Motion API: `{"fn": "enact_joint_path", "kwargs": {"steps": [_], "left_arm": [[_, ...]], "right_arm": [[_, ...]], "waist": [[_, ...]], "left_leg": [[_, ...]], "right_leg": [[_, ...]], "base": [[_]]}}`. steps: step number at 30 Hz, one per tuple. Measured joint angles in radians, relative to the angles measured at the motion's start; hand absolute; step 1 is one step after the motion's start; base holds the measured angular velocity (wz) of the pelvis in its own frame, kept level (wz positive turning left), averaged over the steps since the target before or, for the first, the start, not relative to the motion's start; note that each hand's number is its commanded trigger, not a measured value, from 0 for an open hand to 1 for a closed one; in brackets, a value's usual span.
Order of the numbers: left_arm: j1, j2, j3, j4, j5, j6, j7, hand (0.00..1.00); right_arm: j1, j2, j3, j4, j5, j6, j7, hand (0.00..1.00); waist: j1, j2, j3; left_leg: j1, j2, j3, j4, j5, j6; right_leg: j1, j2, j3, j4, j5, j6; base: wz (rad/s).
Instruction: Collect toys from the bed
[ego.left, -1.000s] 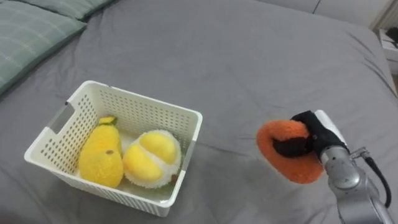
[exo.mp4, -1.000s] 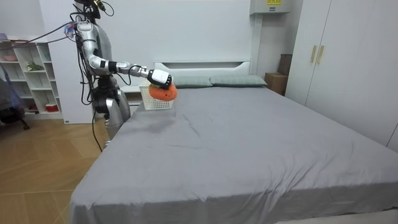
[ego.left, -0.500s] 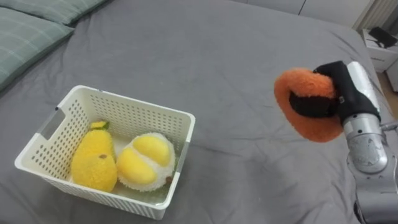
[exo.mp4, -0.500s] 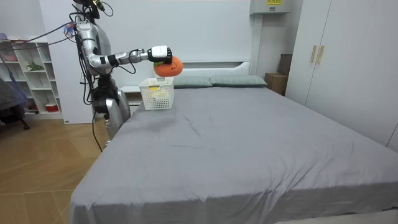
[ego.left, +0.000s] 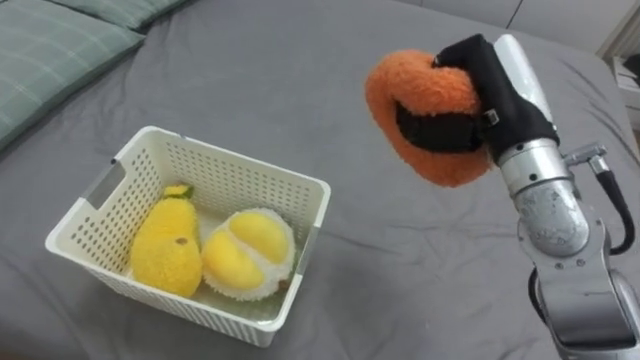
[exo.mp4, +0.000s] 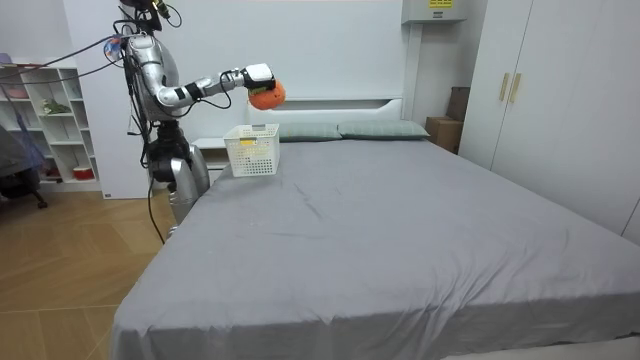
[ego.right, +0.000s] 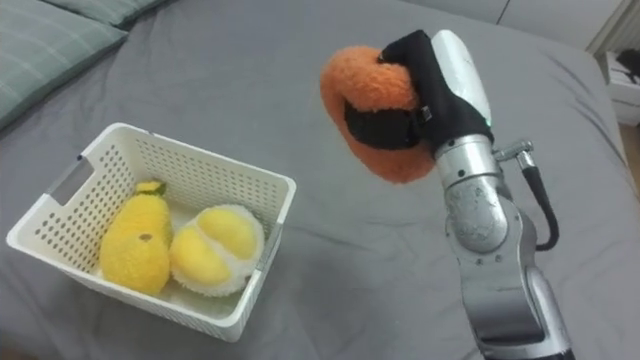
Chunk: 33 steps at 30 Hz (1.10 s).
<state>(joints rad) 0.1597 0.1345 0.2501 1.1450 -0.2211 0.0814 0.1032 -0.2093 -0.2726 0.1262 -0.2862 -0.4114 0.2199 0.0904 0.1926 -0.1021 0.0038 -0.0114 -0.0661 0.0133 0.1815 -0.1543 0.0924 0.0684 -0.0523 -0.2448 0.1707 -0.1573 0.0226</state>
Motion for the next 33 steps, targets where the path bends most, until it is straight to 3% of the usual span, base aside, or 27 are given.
{"fn": "enact_joint_path", "kwargs": {"steps": [3, 8, 10, 16, 22, 23, 24, 25, 26, 28, 33], "left_arm": [[-0.006, 0.006, 0.0, 0.003, 0.0, 0.0, 0.0, 0.0], [-0.015, 0.013, -0.006, 0.012, -0.002, 0.0, 0.004, 0.0], [-0.013, 0.017, -0.033, 0.014, -0.007, 0.002, 0.003, 0.0], [-0.021, 0.02, -0.07, 0.001, -0.002, 0.002, 0.001, 0.0], [-0.014, 0.028, -0.081, -0.029, -0.001, 0.002, 0.037, 0.0], [-0.015, 0.028, -0.082, -0.029, 0.0, 0.003, 0.046, 0.0], [-0.016, 0.028, -0.09, -0.03, 0.0, 0.003, 0.062, 0.0], [-0.016, 0.028, -0.097, -0.03, 0.0, 0.004, 0.074, 0.0], [-0.014, 0.026, -0.098, -0.029, 0.0, 0.005, 0.081, 0.0], [-0.015, 0.02, -0.098, -0.031, 0.004, 0.007, 0.102, 0.0], [-0.016, 0.005, -0.099, -0.036, 0.02, 0.017, 0.13, 0.0]], "right_arm": [[-0.036, 0.0, 0.034, -0.009, 0.031, 0.0, 0.002, 1.0], [-0.082, 0.002, 0.121, -0.009, 0.0, 0.008, 0.025, 1.0], [-0.088, 0.022, 0.168, -0.009, -0.007, 0.03, 0.045, 1.0], [-0.096, 0.065, 0.244, 0.002, 0.009, 0.038, 0.078, 1.0], [-0.122, 0.086, 0.33, 0.099, 0.049, 0.039, 0.075, 1.0], [-0.124, 0.09, 0.336, 0.116, 0.052, 0.039, 0.075, 0.92], [-0.124, 0.097, 0.346, 0.148, 0.052, 0.04, 0.075, 0.76], [-0.124, 0.105, 0.355, 0.183, 0.054, 0.041, 0.075, 0.55], [-0.124, 0.109, 0.357, 0.202, 0.058, 0.041, 0.075, 0.2], [-0.124, 0.116, 0.356, 0.289, 0.084, 0.042, 0.072, 0.0], [-0.124, 0.133, 0.356, 0.418, 0.084, 0.043, 0.057, 0.0]], "waist": [[0.012, -0.008, -0.001], [0.054, -0.034, 0.0044], [0.066, -0.046, 0.0027], [0.115, -0.061, 0.0068], [0.175, -0.071, 0.0113], [0.176, -0.071, 0.0114], [0.184, -0.071, 0.0118], [0.193, -0.068, 0.0137], [0.198, -0.067, 0.0151], [0.198, -0.065, 0.0164], [0.208, -0.064, 0.0204]], "left_leg": [[-0.002, -0.001, -0.015, -0.002, 0.001, -0.002], [-0.008, -0.002, -0.028, -0.002, 0.002, -0.004], [-0.012, -0.004, -0.042, 0.0, 0.002, -0.004], [-0.032, -0.017, -0.078, 0.01, 0.003, -0.003], [-0.046, -0.02, -0.093, 0.011, 0.006, -0.004], [-0.046, -0.02, -0.098, 0.014, 0.006, -0.004], [-0.048, -0.021, -0.101, 0.016, 0.006, -0.004], [-0.048, -0.021, -0.102, 0.018, 0.006, -0.004], [-0.051, -0.022, -0.104, 0.018, 0.006, -0.004], [-0.066, -0.029, -0.128, 0.026, 0.008, -0.003], [-0.079, -0.037, -0.148, 0.03, 0.015, -0.002]], "right_leg": [[0.001, 0.001, -0.003, -0.001, 0.0, 0.0], [0.0, 0.003, -0.012, -0.004, 0.0, 0.0], [0.002, 0.002, -0.03, -0.005, 0.0, 0.0], [0.004, -0.007, -0.085, -0.018, 0.0, 0.0], [-0.002, -0.007, -0.093, -0.02, 0.0, 0.0], [-0.002, -0.007, -0.095, -0.02, 0.0, 0.001], [-0.002, -0.007, -0.102, -0.02, 0.001, 0.002], [-0.001, -0.007, -0.107, -0.02, 0.001, 0.002], [0.0, -0.007, -0.111, -0.02, 0.001, 0.002], [-0.001, -0.011, -0.132, -0.021, 0.001, 0.002], [-0.004, -0.015, -0.151, -0.02, 0.001, 0.002]], "base": [[0.1], [0.08], [0.16], [0.17], [0.09], [0.18], [0.11], [0.06], [0.09], [0.27], [0.16]]}}
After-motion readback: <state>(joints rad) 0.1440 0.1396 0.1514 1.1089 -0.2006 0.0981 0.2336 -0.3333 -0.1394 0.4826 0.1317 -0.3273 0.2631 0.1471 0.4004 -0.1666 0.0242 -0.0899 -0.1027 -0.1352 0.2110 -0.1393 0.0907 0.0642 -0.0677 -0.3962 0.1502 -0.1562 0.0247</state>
